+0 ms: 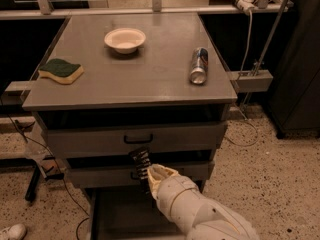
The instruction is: Pick rxbar chocolate from bottom drawer and place on counter
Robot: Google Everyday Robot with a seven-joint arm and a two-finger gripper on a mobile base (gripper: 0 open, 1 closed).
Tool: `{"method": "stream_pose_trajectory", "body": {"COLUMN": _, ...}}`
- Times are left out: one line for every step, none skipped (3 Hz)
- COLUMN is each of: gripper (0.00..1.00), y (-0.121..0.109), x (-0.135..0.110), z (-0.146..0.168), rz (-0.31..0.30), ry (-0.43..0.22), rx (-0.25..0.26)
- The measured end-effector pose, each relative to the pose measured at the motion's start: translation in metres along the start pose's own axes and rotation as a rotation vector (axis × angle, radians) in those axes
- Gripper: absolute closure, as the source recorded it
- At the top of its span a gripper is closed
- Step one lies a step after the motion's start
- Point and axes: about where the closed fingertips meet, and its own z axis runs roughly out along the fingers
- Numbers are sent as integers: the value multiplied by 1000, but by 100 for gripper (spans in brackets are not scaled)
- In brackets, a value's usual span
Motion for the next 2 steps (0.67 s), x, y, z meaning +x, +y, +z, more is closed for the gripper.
{"method": "stream_pose_trajectory", "body": {"gripper": 100, "y": 9, "x": -46, "z": -8, "rz": -61, "ry": -71, "rx": 0}}
{"method": "stream_pose_trajectory", "body": {"gripper": 100, "y": 17, "x": -97, "z": -14, "rz": -124, "ry": -130, "rx": -5}}
